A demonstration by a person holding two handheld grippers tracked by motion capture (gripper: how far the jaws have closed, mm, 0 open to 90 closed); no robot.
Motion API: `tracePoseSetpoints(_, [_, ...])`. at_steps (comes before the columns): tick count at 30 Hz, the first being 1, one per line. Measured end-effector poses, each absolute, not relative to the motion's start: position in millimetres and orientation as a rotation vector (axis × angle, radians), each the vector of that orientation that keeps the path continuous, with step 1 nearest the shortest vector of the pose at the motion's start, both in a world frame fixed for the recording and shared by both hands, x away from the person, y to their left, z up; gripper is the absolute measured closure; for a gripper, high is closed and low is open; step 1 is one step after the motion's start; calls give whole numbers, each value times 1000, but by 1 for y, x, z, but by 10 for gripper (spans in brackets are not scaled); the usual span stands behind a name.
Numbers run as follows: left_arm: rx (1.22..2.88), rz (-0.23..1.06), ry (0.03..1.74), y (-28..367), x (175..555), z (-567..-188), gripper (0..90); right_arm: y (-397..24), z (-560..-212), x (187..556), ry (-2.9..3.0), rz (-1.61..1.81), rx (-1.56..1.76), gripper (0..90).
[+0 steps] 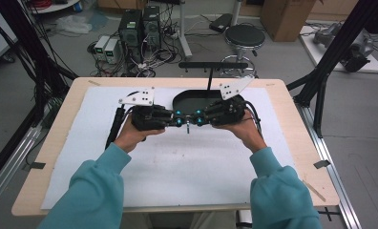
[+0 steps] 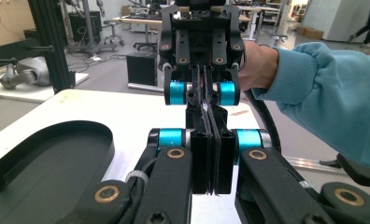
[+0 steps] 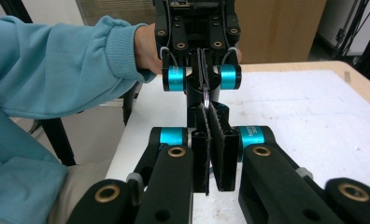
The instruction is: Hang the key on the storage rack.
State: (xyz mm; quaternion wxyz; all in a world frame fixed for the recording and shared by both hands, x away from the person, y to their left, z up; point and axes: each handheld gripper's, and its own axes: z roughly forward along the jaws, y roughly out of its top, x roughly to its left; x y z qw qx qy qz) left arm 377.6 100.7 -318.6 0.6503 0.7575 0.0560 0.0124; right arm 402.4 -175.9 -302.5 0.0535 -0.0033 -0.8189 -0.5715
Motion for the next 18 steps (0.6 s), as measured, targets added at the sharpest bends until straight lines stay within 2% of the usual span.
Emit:
tracePoseSetpoints(7, [1701, 6, 136, 100, 380, -320, 872, -177, -301, 402, -2494, -1735, -18, 894])
tracePoseSetpoints(8, [1691, 7, 138, 100, 380, -320, 774, -177, -301, 402, -2499, -1726, -26, 894])
tracePoseSetpoints(9, [1688, 24, 145, 100, 380, -320, 731, -178, -301, 403, -2509, -1729, -28, 894])
tracePoseSetpoints(13, [1678, 71, 142, 100, 378, -319, 576, -179, -301, 404, -2505, -1746, -48, 893])
tracePoseSetpoints(15, [1673, 93, 144, 100, 377, -318, 548, -180, -301, 404, -2508, -1748, -52, 893])
tracePoseSetpoints(16, [1664, 113, 163, 100, 376, -319, 489, -180, -301, 404, -2504, -1752, -60, 893])
tracePoseSetpoints(17, [1663, 127, 183, 100, 375, -319, 315, -182, -301, 405, -2511, -1756, -68, 893])
tracePoseSetpoints(18, [1668, 128, 198, 100, 376, -319, 315, -182, -301, 405, -2511, -1756, -68, 893])
